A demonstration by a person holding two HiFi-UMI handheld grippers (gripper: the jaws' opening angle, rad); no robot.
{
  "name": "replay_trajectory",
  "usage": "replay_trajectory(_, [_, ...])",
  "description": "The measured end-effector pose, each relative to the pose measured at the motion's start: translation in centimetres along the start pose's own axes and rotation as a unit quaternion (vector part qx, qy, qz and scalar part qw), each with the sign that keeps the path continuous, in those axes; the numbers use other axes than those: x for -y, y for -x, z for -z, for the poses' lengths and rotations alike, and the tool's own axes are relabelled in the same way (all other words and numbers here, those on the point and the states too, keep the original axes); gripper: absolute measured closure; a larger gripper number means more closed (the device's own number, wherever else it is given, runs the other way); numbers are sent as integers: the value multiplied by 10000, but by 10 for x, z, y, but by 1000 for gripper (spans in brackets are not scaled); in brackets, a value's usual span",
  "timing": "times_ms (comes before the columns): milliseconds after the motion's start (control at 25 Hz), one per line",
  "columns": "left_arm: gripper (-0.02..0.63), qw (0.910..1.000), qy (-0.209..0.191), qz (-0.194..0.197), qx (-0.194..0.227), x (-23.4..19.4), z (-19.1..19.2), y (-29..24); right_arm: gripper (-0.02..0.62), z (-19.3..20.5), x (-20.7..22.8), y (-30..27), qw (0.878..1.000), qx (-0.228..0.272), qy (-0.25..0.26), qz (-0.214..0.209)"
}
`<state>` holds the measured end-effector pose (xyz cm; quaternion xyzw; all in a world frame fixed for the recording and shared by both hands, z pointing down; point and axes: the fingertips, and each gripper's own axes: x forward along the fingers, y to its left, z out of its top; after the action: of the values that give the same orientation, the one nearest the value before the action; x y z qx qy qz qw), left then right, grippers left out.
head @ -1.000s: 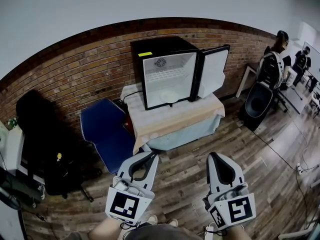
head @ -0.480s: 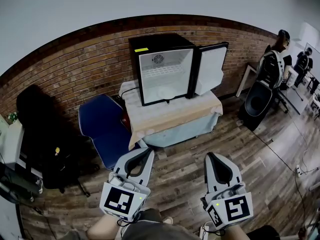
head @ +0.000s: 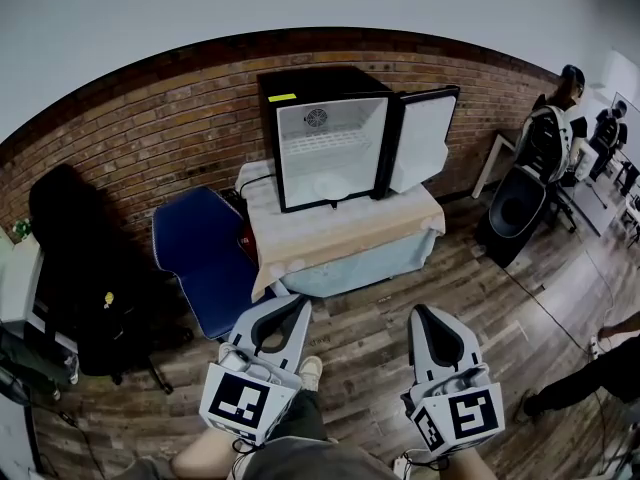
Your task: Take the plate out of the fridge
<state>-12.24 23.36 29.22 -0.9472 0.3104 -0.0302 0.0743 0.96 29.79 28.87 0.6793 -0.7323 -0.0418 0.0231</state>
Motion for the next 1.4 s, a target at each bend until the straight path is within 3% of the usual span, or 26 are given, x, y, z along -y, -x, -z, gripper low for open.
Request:
replay_trajectory(760, [588,9997,144,2,-185,-60,33,-90,565,27,40,-110,9996,-223,-59,-133])
replay_trajectory(1400, [588,9984,273,95,-482,-160,57,-197,565,41,74,-256,9978,-608,-219,-113])
